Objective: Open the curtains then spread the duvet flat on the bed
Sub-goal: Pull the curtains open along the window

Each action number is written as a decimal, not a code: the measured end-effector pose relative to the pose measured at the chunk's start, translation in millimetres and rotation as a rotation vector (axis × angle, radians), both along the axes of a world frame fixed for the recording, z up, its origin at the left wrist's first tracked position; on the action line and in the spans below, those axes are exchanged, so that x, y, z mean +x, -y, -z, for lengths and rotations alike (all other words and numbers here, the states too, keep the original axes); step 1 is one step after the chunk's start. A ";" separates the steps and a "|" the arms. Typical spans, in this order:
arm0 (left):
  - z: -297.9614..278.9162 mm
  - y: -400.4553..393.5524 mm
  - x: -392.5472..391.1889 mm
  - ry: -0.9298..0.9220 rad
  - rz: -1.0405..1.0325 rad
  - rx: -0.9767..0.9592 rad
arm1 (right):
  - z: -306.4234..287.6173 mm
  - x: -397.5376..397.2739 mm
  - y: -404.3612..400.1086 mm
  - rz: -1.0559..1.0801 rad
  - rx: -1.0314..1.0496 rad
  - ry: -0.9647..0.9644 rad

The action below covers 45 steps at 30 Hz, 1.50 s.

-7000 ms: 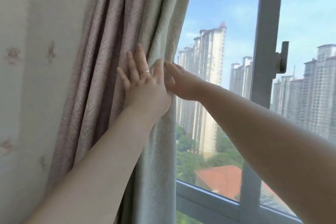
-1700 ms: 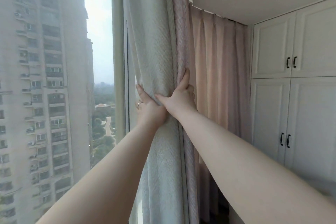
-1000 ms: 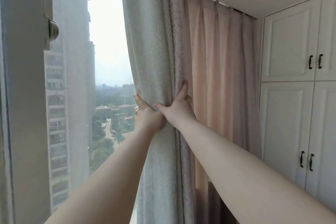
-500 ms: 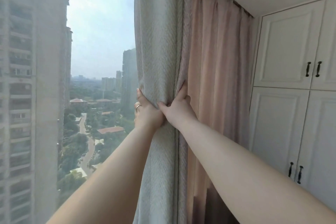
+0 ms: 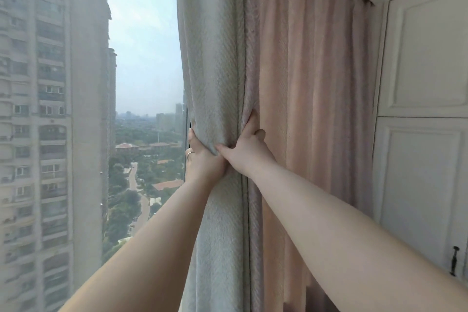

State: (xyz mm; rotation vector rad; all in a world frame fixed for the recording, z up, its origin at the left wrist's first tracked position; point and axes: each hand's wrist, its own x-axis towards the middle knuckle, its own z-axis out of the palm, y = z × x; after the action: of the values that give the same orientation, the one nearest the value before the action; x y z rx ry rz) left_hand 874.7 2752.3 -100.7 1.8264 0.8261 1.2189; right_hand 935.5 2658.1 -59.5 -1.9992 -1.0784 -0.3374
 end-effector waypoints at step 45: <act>-13.8 -169.1 514.9 -0.208 0.851 0.002 | -116.5 435.8 -130.0 0.649 0.040 0.881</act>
State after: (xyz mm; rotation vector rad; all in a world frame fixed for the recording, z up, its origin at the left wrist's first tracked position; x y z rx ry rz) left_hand 1389.6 2921.4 -86.9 2.0002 0.0887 0.4864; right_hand 1371.3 2788.1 57.0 -2.1502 -0.8359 -1.6756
